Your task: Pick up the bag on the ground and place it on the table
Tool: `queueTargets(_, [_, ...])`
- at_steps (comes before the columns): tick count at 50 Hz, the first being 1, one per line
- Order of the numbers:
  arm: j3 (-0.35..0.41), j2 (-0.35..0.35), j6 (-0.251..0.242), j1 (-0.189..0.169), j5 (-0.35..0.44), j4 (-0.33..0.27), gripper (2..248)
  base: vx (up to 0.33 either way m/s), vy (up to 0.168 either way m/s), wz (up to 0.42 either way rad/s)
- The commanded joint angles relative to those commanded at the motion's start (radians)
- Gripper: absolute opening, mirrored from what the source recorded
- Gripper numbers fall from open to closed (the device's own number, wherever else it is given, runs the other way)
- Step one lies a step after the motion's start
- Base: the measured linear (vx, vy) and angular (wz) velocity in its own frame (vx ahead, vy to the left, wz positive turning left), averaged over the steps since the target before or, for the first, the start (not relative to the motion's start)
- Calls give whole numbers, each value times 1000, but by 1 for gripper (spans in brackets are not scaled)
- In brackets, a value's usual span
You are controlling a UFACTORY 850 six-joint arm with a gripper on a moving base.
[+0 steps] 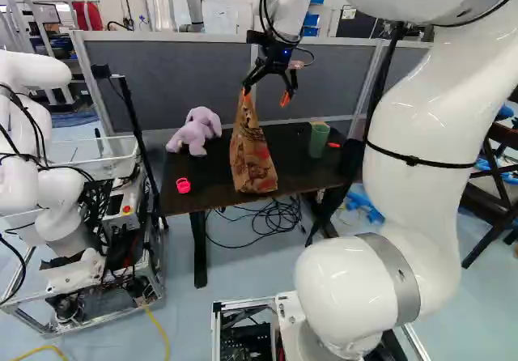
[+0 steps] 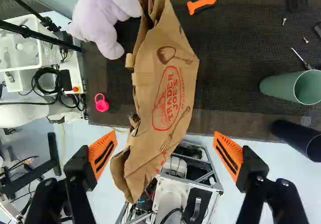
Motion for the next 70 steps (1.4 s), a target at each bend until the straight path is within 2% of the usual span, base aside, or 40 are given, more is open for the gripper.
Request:
queueTargets(35, [0, 1, 0, 0, 0, 0, 247, -5, 0, 0])
queueTargets(70, [0, 1, 0, 0, 0, 0, 247, -87, 0, 10])
